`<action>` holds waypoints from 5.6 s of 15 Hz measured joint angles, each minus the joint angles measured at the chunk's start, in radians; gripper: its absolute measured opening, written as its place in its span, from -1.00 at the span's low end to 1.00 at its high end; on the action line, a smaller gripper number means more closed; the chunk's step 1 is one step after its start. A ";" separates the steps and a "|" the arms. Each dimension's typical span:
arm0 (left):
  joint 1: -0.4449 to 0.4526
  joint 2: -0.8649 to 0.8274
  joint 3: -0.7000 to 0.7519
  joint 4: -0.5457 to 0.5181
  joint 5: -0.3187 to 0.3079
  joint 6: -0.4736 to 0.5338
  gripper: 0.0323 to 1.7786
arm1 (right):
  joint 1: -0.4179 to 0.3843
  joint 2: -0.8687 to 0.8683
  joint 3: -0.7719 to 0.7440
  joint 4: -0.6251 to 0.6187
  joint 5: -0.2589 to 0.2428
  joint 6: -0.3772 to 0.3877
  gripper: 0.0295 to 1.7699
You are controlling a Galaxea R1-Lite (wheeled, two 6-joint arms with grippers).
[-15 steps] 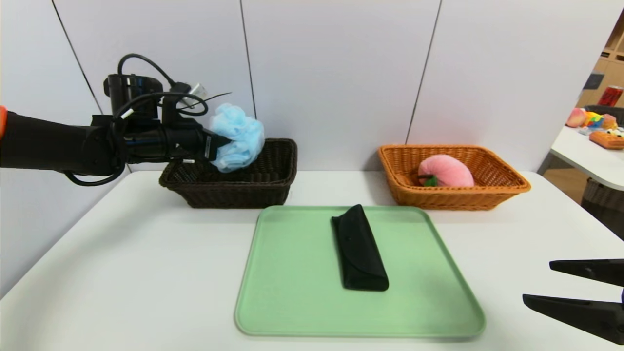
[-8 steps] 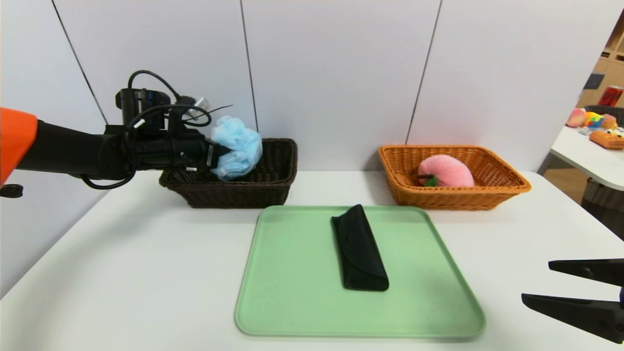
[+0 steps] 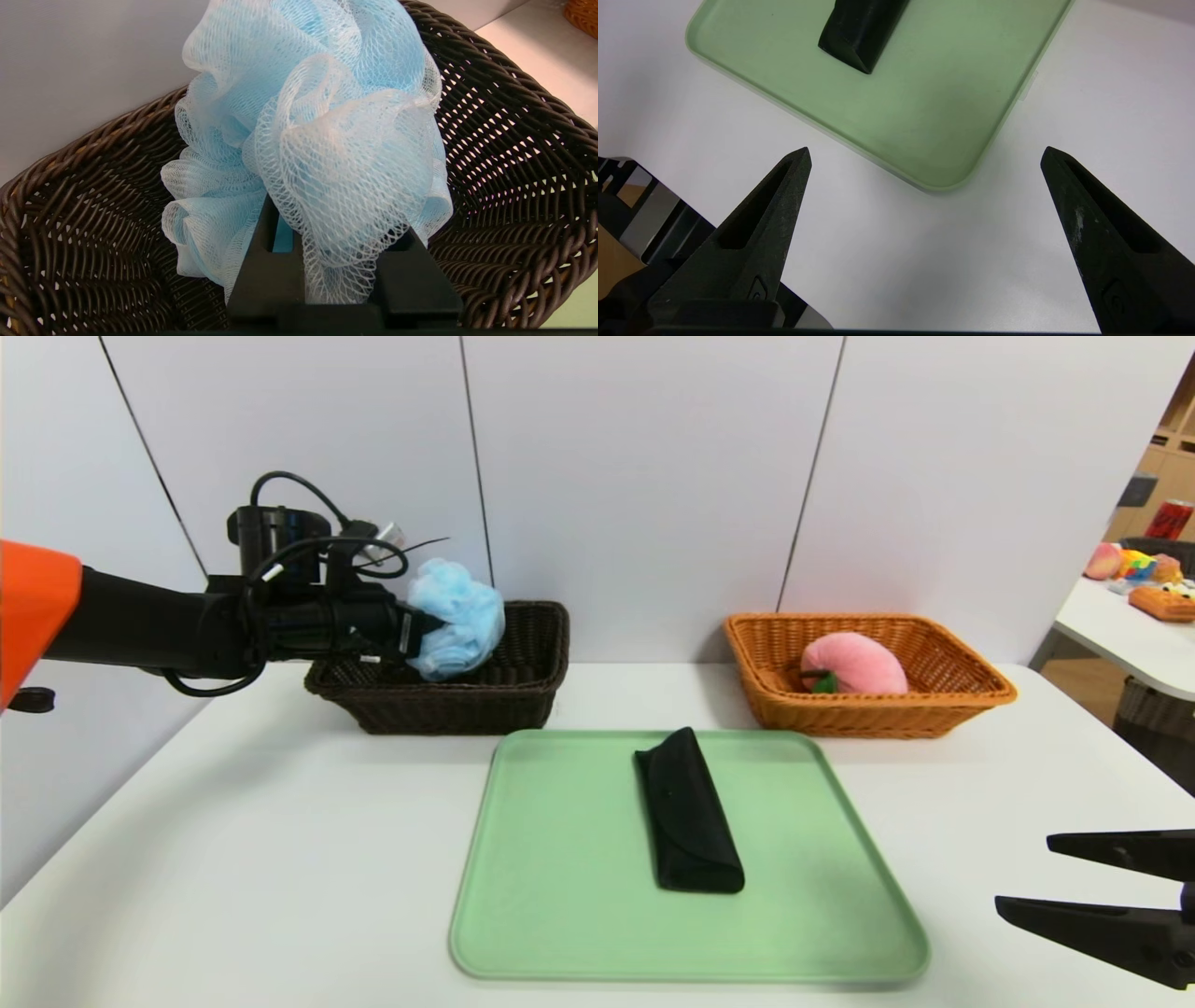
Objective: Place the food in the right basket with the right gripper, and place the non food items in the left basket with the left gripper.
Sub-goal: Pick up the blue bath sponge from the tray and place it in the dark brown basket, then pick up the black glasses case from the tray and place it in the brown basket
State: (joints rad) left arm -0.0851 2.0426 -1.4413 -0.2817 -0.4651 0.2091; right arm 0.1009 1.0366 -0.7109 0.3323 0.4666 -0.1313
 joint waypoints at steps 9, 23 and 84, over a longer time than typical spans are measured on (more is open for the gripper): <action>0.001 -0.009 -0.026 0.003 0.003 -0.005 0.45 | 0.000 0.000 0.001 0.000 -0.001 0.000 0.92; -0.099 -0.183 -0.037 0.189 -0.009 -0.179 0.84 | 0.000 0.005 0.002 -0.001 0.000 0.002 0.92; -0.895 0.303 -0.530 0.860 0.949 -0.863 0.90 | -0.017 -0.001 0.101 -0.087 0.000 0.024 0.92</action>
State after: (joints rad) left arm -0.9804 2.3457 -1.9711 0.5781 0.4834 -0.6538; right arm 0.0840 1.0353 -0.6100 0.2453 0.4662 -0.1077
